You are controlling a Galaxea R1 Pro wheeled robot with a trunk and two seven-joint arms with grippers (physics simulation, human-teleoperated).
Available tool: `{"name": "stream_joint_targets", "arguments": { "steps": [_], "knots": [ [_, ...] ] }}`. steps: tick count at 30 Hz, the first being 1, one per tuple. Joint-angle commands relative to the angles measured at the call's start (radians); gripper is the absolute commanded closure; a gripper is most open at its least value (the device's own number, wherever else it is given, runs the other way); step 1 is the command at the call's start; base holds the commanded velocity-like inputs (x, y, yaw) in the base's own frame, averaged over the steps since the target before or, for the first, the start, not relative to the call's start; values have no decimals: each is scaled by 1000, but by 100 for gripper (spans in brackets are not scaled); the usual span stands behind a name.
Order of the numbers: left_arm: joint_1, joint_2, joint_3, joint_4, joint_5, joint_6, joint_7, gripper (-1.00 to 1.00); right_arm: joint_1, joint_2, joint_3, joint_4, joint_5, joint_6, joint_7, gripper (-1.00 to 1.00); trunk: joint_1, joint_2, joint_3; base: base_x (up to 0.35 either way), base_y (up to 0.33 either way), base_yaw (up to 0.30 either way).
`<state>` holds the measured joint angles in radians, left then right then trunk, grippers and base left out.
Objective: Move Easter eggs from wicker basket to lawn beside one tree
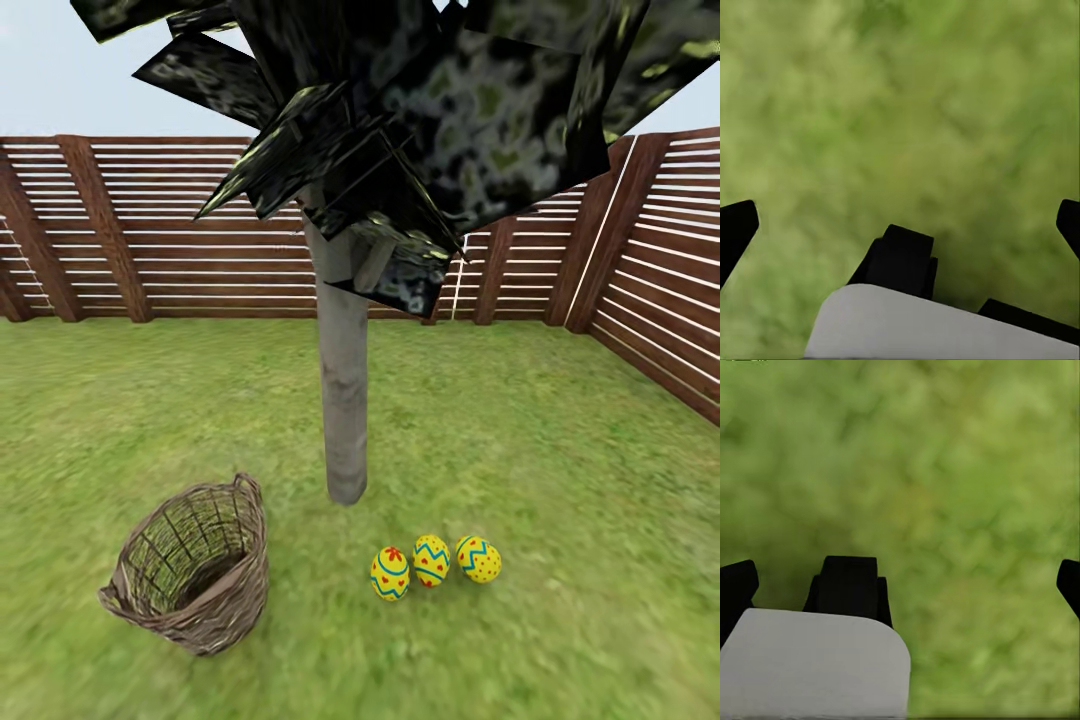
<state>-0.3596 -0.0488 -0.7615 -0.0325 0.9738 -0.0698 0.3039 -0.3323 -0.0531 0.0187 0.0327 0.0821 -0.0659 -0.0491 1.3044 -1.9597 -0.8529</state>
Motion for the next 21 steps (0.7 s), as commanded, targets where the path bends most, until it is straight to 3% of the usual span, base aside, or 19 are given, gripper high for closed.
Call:
{"name": "stream_joint_targets", "arguments": {
  "steps": [1,12,21],
  "knots": [
    [2,2,-9,-1,9,-9,4,-100,-1,0,1,4,9,-6,-4,-100,0,0,-1,0,0,0],
    [7,11,-6,0,14,-12,4,-100,-1,-8,1,2,10,-8,-3,-100,0,0,-1,0,0,0],
    [6,65,-6,1,14,-13,3,-100,-1,-5,1,1,10,-8,-3,-100,0,0,-1,0,0,0]
  ]
}}
